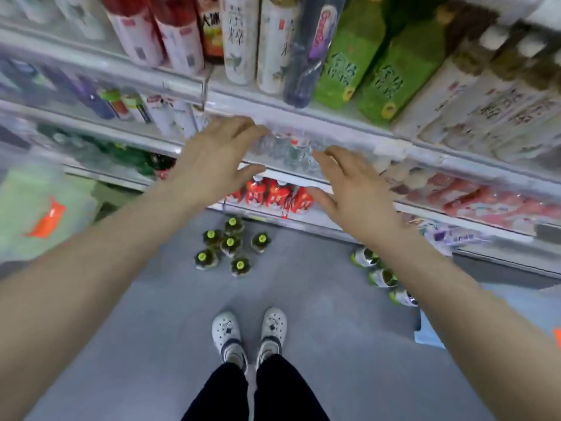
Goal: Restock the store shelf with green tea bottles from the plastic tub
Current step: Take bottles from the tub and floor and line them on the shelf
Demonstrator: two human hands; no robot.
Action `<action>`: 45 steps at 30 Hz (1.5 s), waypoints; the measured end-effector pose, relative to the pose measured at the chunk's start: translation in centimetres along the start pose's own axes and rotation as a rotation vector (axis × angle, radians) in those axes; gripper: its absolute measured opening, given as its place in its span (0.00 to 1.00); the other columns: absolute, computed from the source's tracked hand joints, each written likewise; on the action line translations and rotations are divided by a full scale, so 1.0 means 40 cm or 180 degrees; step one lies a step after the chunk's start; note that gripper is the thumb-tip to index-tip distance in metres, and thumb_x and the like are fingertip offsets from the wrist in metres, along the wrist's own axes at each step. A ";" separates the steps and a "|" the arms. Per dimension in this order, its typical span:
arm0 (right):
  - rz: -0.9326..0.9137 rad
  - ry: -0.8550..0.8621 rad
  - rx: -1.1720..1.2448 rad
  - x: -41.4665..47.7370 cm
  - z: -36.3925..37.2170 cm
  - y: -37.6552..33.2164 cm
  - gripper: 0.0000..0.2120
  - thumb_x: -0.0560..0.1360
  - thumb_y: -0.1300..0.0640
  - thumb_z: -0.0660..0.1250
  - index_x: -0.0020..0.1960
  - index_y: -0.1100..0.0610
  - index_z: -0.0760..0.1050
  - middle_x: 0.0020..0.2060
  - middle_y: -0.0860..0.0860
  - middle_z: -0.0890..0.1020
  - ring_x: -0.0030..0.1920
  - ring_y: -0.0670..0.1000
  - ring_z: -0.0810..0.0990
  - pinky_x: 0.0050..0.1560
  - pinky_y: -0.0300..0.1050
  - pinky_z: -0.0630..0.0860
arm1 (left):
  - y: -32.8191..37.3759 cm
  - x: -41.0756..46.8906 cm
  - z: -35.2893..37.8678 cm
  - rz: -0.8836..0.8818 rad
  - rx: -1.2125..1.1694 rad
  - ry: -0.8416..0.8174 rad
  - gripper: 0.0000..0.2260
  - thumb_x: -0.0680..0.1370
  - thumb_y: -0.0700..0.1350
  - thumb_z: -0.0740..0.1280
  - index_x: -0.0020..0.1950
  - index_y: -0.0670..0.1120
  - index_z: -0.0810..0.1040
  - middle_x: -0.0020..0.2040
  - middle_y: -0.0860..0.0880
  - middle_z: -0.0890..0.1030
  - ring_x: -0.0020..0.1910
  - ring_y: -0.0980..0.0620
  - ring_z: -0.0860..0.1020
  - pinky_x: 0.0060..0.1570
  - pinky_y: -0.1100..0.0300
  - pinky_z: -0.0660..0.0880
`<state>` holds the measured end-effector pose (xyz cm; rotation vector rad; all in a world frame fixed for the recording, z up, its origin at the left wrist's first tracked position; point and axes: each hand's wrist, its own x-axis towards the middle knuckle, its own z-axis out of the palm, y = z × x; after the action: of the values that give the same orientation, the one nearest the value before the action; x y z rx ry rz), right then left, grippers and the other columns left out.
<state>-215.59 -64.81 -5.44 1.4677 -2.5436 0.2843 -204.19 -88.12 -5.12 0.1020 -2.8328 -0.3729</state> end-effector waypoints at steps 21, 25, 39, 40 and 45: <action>0.0388 -0.2581 0.0678 -0.322 1.196 0.066 0.38 0.74 0.53 0.73 0.78 0.57 0.57 0.71 0.56 0.66 0.67 0.59 0.71 0.63 0.52 0.72 | -0.221 -0.613 1.133 -0.1995 -0.0917 -0.1685 0.38 0.71 0.53 0.76 0.77 0.53 0.61 0.72 0.48 0.69 0.67 0.43 0.72 0.59 0.44 0.76; 0.0696 -0.2719 0.0802 -0.341 1.409 0.099 0.43 0.72 0.56 0.75 0.79 0.56 0.54 0.74 0.57 0.62 0.70 0.58 0.69 0.66 0.52 0.69 | -0.261 -0.677 1.319 -0.2179 -0.1118 -0.1797 0.42 0.69 0.51 0.77 0.78 0.49 0.60 0.72 0.44 0.67 0.67 0.41 0.70 0.62 0.44 0.72; 0.0889 -0.2639 0.1367 -0.286 1.854 0.207 0.57 0.63 0.59 0.82 0.80 0.45 0.49 0.77 0.51 0.63 0.73 0.56 0.68 0.73 0.54 0.65 | -0.348 -0.807 1.683 -0.2730 -0.1623 -0.1463 0.45 0.67 0.44 0.80 0.77 0.46 0.58 0.73 0.46 0.67 0.66 0.42 0.72 0.61 0.47 0.71; 0.0843 -0.2633 0.1463 -0.279 1.867 0.209 0.57 0.62 0.58 0.82 0.80 0.45 0.50 0.76 0.51 0.63 0.73 0.55 0.67 0.73 0.54 0.64 | -0.354 -0.804 1.695 -0.2775 -0.1678 -0.1437 0.45 0.67 0.45 0.80 0.77 0.47 0.58 0.73 0.46 0.67 0.66 0.43 0.72 0.62 0.46 0.71; 0.0675 -0.2534 0.1857 -0.272 1.900 0.224 0.50 0.57 0.58 0.85 0.73 0.49 0.64 0.68 0.48 0.74 0.68 0.53 0.73 0.71 0.55 0.69 | -0.371 -0.784 1.740 -0.2879 -0.1756 -0.1370 0.42 0.66 0.48 0.80 0.74 0.49 0.62 0.68 0.47 0.73 0.64 0.44 0.74 0.61 0.48 0.72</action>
<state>-223.26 -71.05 -82.10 1.7570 -3.4793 0.6206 -193.54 -82.18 -81.93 1.3239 -2.7565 -1.4799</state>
